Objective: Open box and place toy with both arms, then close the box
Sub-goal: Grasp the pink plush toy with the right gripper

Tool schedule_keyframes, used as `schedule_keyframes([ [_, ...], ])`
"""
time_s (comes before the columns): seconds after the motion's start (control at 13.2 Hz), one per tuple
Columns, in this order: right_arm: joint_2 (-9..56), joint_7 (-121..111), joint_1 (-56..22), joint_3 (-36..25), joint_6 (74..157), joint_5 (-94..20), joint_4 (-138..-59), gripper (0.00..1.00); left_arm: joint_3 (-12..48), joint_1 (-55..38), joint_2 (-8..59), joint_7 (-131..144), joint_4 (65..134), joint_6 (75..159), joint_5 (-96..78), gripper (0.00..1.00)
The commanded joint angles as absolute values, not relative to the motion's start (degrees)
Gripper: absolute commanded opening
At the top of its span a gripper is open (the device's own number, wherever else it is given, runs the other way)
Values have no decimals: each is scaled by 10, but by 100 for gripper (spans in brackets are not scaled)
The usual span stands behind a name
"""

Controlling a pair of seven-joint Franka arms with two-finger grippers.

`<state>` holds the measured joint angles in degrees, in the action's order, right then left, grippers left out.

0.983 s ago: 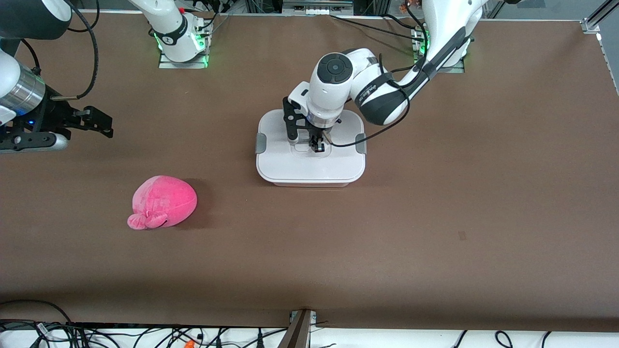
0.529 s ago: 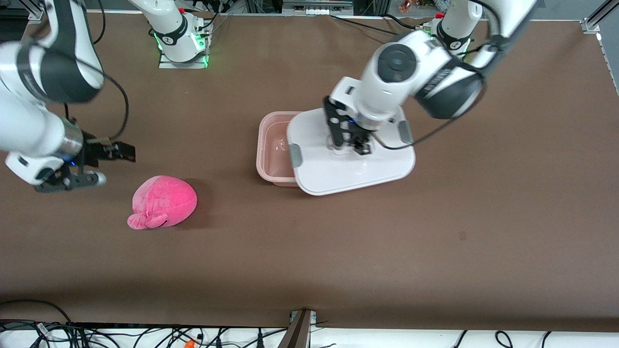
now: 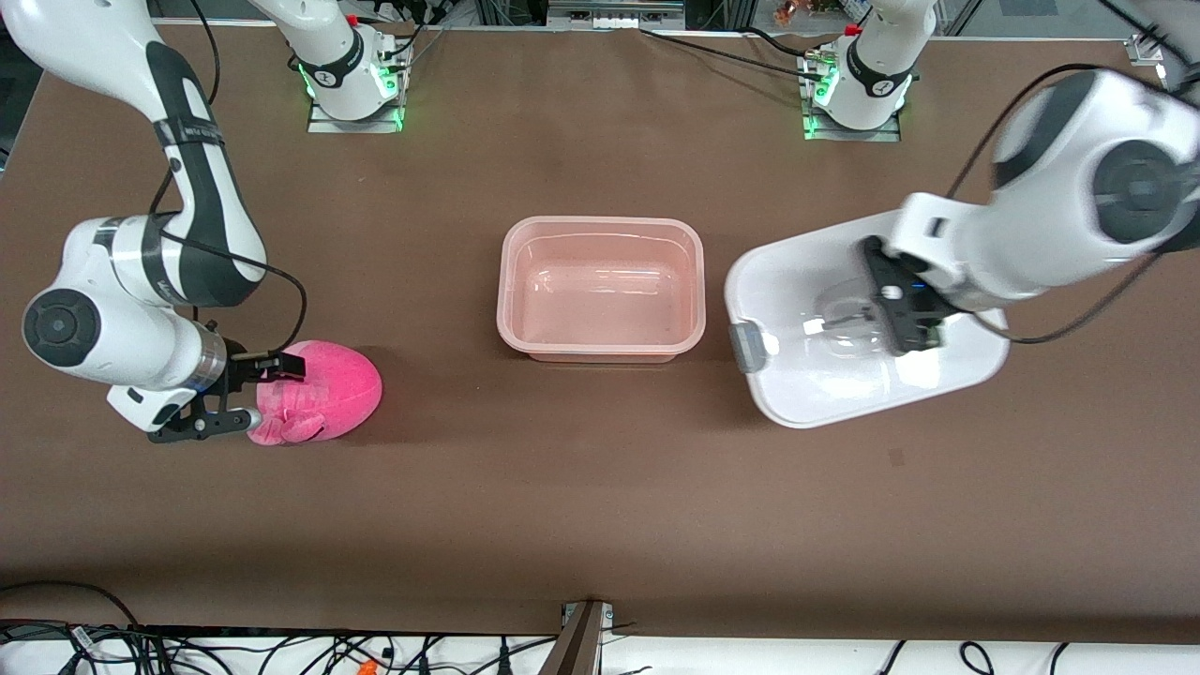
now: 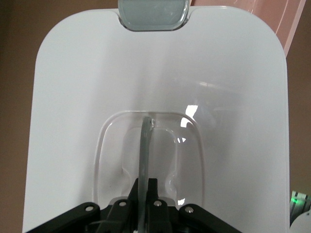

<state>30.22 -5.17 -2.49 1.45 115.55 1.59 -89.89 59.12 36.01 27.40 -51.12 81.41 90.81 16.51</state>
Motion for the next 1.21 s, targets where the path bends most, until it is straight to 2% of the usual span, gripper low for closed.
schedule_keyframes([
  [0.0,323,-61,-23,17,1181,6,-890,99,585,416,277,-612,803,879,168,0],
  [0.08,331,-61,-23,17,1190,6,-892,98,584,430,277,-614,798,868,184,0],
  [0.15,336,-61,-24,17,1200,6,-901,88,584,431,276,-616,787,849,216,0],
  [0.23,335,-62,-24,18,1201,6,-907,66,586,431,276,-617,776,834,240,0],
  [0.3,335,-68,-24,18,1196,6,-907,35,584,431,279,-627,775,835,245,0],
  [0.38,334,-77,-24,18,1195,6,-906,16,584,431,281,-631,775,835,244,0],
  [0.45,334,-89,-23,18,1194,6,-906,2,581,432,280,-631,779,838,247,0],
  [0.91,324,-134,-25,22,1186,11,-899,0,554,434,286,-635,776,836,237,0],
  [1.13,310,-154,-58,24,1110,10,-860,0,555,432,285,-628,776,836,237,0],
])
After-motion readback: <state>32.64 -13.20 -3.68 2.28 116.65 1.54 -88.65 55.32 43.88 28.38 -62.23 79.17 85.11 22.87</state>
